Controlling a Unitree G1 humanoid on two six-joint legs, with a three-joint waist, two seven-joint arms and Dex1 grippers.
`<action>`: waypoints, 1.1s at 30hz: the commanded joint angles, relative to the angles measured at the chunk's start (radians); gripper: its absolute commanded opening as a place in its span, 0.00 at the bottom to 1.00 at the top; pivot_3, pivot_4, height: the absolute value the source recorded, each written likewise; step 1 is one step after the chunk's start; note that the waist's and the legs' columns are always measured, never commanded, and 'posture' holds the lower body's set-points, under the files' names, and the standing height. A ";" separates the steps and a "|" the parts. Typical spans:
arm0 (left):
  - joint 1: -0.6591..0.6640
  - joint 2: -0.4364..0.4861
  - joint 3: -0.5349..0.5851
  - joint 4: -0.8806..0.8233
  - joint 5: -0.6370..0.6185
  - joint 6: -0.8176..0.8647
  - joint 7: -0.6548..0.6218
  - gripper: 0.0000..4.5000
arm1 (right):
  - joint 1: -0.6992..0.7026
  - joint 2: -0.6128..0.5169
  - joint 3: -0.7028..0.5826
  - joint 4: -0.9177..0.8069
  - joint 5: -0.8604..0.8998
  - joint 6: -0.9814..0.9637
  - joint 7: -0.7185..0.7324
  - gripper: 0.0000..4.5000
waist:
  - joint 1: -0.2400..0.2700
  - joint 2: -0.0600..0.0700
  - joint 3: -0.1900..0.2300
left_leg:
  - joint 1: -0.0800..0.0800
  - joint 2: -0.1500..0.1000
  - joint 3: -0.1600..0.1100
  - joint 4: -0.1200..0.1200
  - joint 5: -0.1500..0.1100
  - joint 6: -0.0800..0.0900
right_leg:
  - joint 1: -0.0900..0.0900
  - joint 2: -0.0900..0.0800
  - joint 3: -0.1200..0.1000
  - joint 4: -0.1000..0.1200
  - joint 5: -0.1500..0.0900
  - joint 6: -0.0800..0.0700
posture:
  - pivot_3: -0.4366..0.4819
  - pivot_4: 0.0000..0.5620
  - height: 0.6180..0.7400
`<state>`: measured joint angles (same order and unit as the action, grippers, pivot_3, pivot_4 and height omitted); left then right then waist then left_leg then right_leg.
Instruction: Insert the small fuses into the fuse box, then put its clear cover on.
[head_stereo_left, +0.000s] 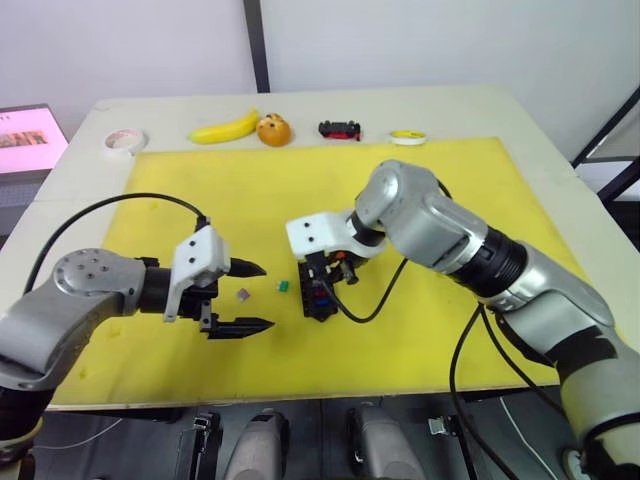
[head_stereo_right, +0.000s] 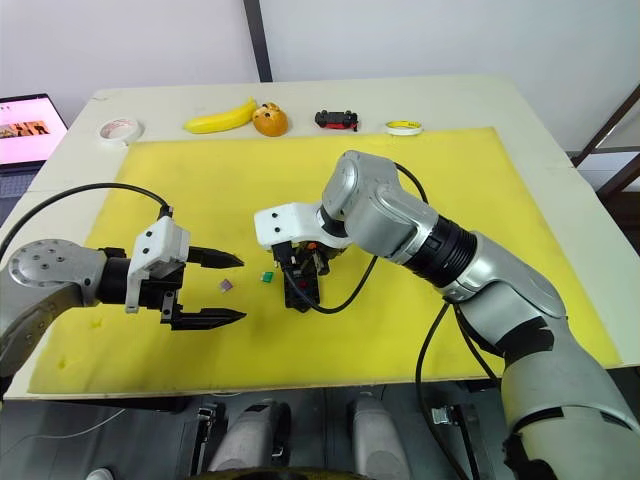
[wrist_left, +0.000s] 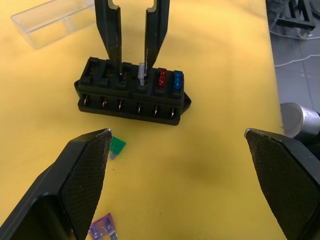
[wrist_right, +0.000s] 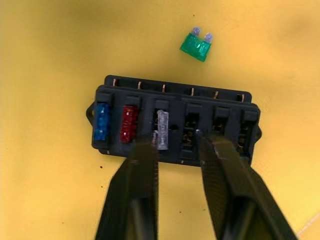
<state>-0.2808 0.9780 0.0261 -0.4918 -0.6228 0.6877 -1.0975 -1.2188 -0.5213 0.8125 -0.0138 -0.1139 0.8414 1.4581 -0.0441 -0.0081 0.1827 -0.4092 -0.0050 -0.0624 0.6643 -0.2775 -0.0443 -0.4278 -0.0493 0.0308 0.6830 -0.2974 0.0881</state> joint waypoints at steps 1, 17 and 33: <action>-0.015 0.004 0.018 -0.022 -0.007 -0.006 0.001 1.00 | -0.027 0.011 -0.023 -0.002 0.011 0.000 0.009 0.29 | 0.000 0.000 0.000 | 0.000 0.000 0.000 0.000 0.000 0.000 | 0.000 0.000 0.000 0.000 0.000 0.000 | 0.48 0.27 1.00; -0.027 0.008 0.016 -0.004 -0.001 -0.012 -0.012 1.00 | -0.056 -0.023 -0.104 -0.058 0.071 0.020 0.023 0.29 | 0.000 0.000 0.000 | 0.000 0.000 0.000 0.000 0.000 0.000 | 0.000 0.000 0.000 0.000 0.000 0.000 | 0.48 0.27 1.00; -0.022 0.013 0.011 0.051 0.029 -0.060 -0.051 1.00 | 0.276 -0.057 -0.438 -0.189 0.326 -0.040 -0.116 0.29 | 0.001 0.000 0.000 | 0.000 0.000 0.000 0.000 0.000 0.000 | 0.001 0.000 0.000 0.000 0.000 0.000 | 0.48 0.27 1.00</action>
<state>-0.2900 0.9808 0.0245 -0.4378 -0.5985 0.6448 -1.1389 -0.9311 -0.5727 0.4264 -0.1717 0.1782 0.7792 1.3550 -0.0432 -0.0085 0.1826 -0.4092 -0.0049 -0.0625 0.6644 -0.2775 -0.0442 -0.4272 -0.0490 0.0308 0.6830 -0.2974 0.0881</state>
